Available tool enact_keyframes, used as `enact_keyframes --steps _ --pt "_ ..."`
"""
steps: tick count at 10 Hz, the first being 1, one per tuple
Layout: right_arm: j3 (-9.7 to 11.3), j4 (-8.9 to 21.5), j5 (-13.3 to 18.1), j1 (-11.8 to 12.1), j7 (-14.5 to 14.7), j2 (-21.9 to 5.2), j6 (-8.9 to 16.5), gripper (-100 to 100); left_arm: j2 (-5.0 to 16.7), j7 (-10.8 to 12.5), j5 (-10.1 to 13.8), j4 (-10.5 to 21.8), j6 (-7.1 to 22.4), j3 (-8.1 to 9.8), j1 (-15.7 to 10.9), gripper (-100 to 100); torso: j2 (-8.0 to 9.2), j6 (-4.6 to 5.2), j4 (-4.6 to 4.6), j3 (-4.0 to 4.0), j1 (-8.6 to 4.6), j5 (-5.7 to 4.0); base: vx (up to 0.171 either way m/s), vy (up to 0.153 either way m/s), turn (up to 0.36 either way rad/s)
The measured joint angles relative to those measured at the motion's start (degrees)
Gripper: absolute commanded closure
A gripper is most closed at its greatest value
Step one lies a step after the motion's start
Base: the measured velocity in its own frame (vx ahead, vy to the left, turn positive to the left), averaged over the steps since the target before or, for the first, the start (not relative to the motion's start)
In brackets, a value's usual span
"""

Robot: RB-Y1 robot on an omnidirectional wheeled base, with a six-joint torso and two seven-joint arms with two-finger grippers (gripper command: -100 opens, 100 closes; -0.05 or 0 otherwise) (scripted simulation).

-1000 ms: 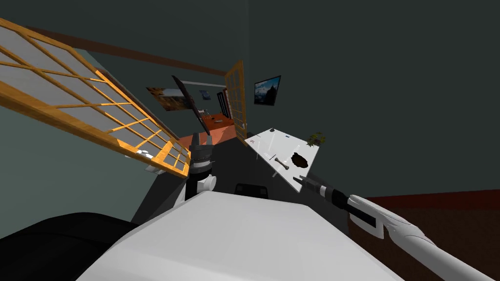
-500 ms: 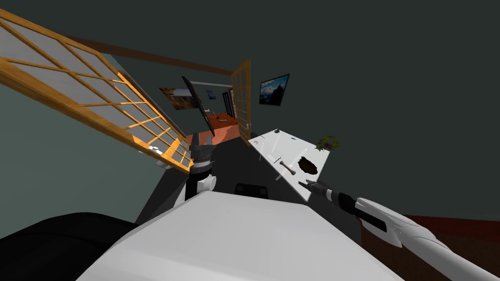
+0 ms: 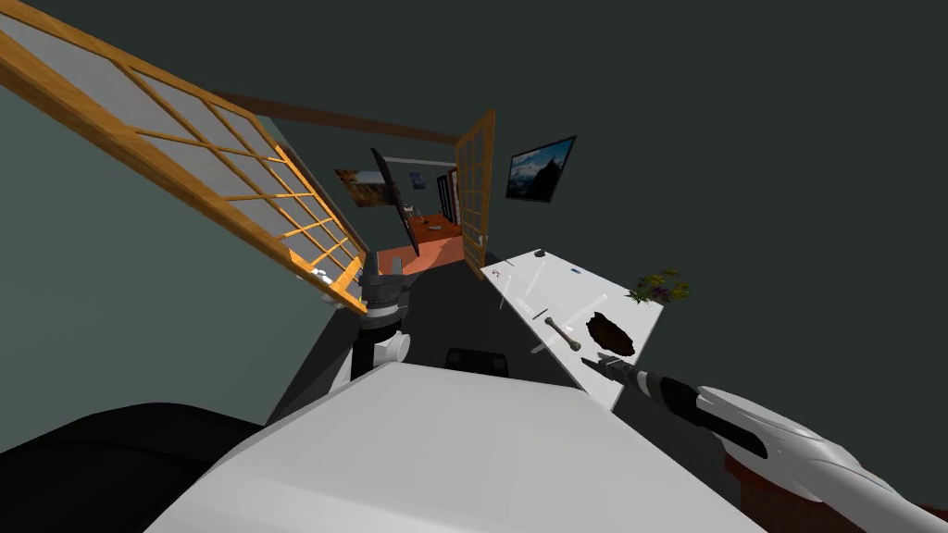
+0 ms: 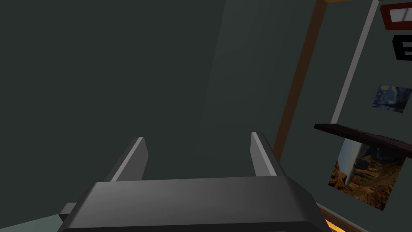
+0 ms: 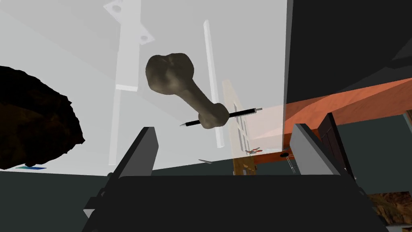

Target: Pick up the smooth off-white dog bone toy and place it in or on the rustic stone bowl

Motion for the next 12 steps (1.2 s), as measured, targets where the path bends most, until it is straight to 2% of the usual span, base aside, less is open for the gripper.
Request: enact_keyframes --steps 3,6,9,11,12 --pt "2.2 3.2 1.2 -0.6 0.7 -0.7 1.3 -100 0.0 0.0 0.0 0.0 0.0 0.01 0.0 0 0.17 0.09 0.03 0.09 -0.06 0.00 0.052 0.029 0.084" --pt "3.8 7.5 2.2 -2.0 1.9 0.3 0.8 -100 0.0 0.0 0.0 0.0 0.0 0.01 0.0 0 0.21 0.11 0.04 0.12 -0.10 -0.02 0.058 0.023 0.152" --pt "6.5 14.1 3.8 -4.0 3.9 2.1 0.5 -100 0.0 0.0 0.0 0.0 0.0 0.01 0.0 0 0.14 0.10 0.02 0.07 -0.03 0.00 0.078 0.036 0.171" --pt "8.1 16.8 4.6 -4.2 5.0 3.0 0.8 -100 0.0 0.0 0.0 0.0 0.0 0.01 0.0 0 0.02 0.05 0.00 0.01 -0.12 -0.02 0.114 0.013 0.226" --pt "9.4 19.8 5.4 -5.5 5.7 4.3 0.3 -100 0.0 0.0 0.0 0.0 0.0 0.01 0.0 0 -0.02 0.04 -0.01 -0.02 -0.11 -0.03 0.107 0.010 0.153"
